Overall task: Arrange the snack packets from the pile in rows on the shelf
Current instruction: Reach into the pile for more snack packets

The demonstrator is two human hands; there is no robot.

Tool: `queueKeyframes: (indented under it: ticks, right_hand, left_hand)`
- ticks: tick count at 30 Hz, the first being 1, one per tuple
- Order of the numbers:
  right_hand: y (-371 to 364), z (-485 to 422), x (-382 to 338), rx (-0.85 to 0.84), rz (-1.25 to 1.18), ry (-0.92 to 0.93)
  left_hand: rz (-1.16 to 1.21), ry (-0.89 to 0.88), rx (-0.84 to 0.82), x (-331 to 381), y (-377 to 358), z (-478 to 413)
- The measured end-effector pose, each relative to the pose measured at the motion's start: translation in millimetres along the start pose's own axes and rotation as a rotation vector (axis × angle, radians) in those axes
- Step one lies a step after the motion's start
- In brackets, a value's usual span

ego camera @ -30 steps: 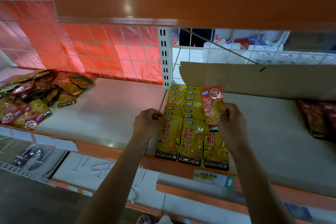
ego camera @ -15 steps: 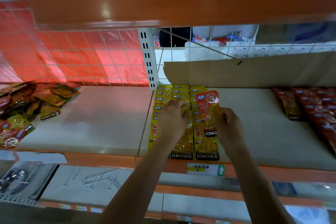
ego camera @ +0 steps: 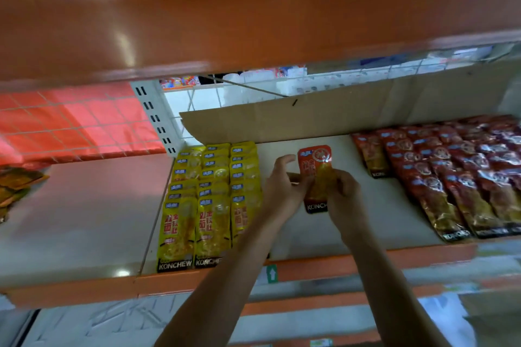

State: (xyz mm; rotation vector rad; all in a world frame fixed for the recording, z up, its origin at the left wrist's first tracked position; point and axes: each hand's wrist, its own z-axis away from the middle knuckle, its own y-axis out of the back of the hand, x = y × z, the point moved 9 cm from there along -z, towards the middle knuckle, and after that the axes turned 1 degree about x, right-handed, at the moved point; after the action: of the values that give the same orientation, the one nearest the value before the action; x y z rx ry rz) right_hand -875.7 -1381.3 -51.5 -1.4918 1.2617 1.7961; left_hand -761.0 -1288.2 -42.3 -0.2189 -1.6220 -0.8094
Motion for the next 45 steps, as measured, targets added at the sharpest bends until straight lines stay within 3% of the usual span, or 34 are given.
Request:
queueKeyframes:
  ticks: [7, 12, 34, 45]
  right_hand:
    - [84, -43, 20, 0.086, 0.342, 0.151]
    - [128, -68, 37, 0.126, 0.496, 0.149]
    - [143, -87, 46, 0.014, 0.545, 0.172]
    - [130, -80, 31, 0.018, 0.523, 0.226]
  left_hand:
    - [0.05, 0.034, -0.017, 14, -83, -20]
    - [-0.017, 0.018, -0.02, 24, -130, -30]
    - [-0.243, 0.002, 0.124, 32, -152, -46]
    - [-0.438, -0.062, 0.065, 36, -150, -45]
